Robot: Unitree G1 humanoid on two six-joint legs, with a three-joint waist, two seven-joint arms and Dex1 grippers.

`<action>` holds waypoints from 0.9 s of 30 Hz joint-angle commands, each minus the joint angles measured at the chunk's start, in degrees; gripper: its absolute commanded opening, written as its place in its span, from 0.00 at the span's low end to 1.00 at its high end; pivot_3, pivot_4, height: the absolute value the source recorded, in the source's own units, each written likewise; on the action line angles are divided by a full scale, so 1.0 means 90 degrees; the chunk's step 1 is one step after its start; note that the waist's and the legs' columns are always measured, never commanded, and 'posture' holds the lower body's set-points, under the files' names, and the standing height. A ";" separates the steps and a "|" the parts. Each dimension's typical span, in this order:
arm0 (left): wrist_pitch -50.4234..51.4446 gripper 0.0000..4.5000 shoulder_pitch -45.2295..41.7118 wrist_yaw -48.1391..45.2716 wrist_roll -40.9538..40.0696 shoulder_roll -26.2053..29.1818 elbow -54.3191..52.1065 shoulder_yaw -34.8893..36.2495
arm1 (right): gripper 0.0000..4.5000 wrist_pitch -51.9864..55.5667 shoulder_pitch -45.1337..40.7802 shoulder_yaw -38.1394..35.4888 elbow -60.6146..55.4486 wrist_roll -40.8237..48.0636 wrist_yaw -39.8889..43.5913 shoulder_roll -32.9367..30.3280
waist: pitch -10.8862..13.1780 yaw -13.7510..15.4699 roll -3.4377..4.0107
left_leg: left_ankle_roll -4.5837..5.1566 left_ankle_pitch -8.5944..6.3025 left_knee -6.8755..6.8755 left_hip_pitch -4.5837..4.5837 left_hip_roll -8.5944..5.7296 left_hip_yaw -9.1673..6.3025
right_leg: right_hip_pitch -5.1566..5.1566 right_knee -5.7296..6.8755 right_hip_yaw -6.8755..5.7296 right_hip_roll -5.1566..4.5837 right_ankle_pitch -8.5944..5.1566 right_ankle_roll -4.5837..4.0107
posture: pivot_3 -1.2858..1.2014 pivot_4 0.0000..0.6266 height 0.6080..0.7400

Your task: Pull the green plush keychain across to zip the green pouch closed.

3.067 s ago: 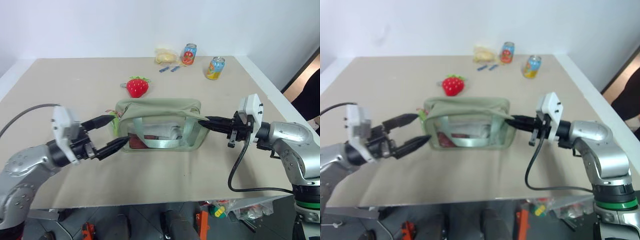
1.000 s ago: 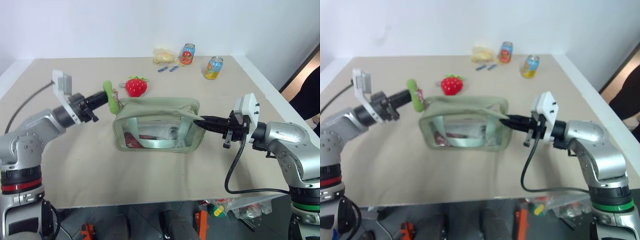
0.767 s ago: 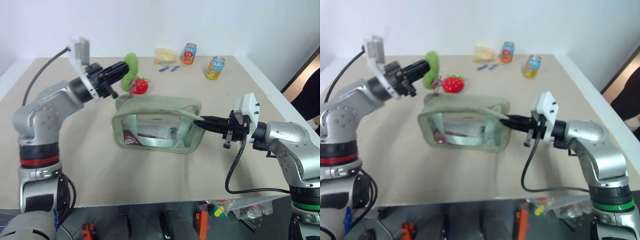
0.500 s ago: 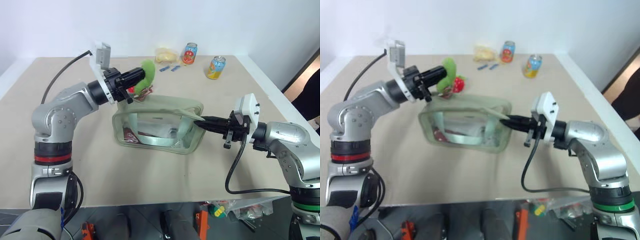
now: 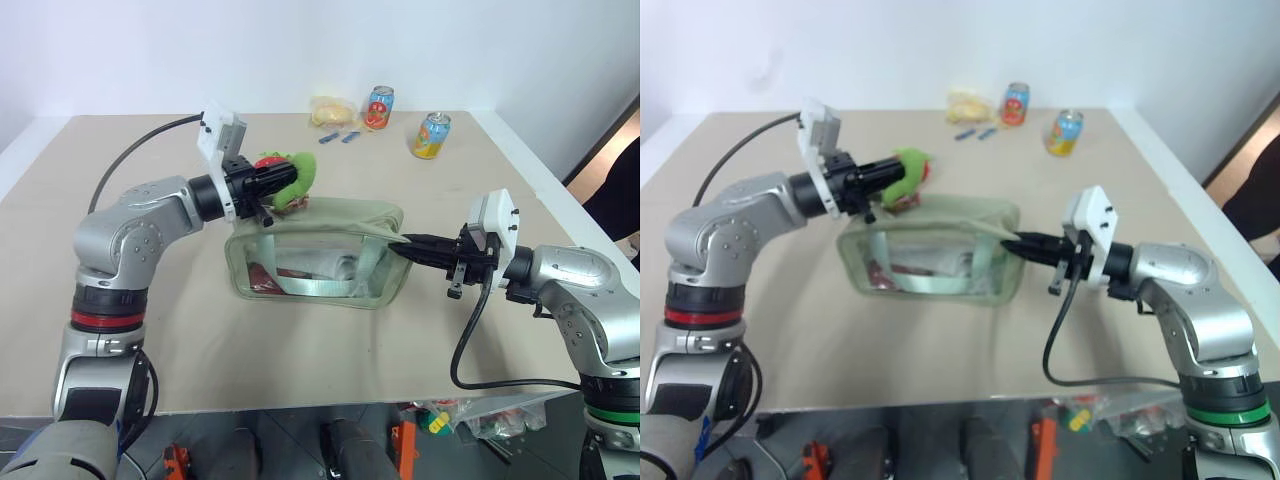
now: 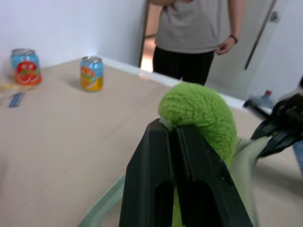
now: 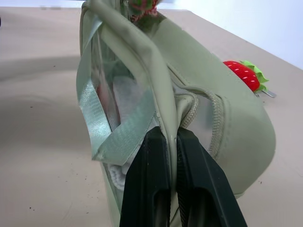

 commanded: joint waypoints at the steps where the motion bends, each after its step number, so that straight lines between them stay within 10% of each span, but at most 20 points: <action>1: 0.0156 0.20 -0.0085 -0.0157 -0.0075 0.0225 -0.0217 0.0144 | 0.00 -0.0059 -0.0071 -0.0022 -0.0194 0.0069 0.0042 -0.0034 | 0.0000 0.0004 0.0000 | 0.0000 0.0000 0.0001 0.0000 0.0000 0.0000 | 0.0000 0.0000 -0.0001 0.0000 0.0000 0.0000 | 0.52 0.24 1.00; 11: 0.0038 0.97 0.0091 -0.1060 0.0181 0.1171 -0.0531 0.0061 | 0.00 -0.0202 -0.0144 0.0032 -0.0033 0.0005 0.0155 -0.0002 | 0.0001 -0.0013 0.0001 | 0.0000 0.0000 -0.0001 0.0002 0.0001 0.0001 | -0.0001 0.0000 -0.0001 0.0000 -0.0001 -0.0002 | 0.52 0.24 1.00; 21: 0.0401 1.00 0.1614 -0.1104 -0.0062 0.2295 -0.1264 0.1083 | 0.00 -0.0332 -0.0169 0.0082 0.0138 -0.0014 0.0301 -0.0005 | 0.0001 -0.0040 0.0002 | 0.0001 0.0000 -0.0003 0.0002 0.0005 0.0002 | -0.0005 0.0000 -0.0003 -0.0001 -0.0010 -0.0017 | 0.52 0.24 1.00; 27: 0.0125 1.00 0.2619 -0.0573 -0.0101 0.1925 -0.1894 0.1512 | 0.00 -0.0387 -0.0280 0.0170 0.0284 -0.0048 0.0369 0.0008 | 0.0001 -0.0006 0.0001 | 0.0000 0.0000 0.0000 0.0004 0.0007 0.0001 | 0.0000 0.0000 -0.0007 -0.0002 -0.0019 -0.0033 | 0.52 0.24 1.00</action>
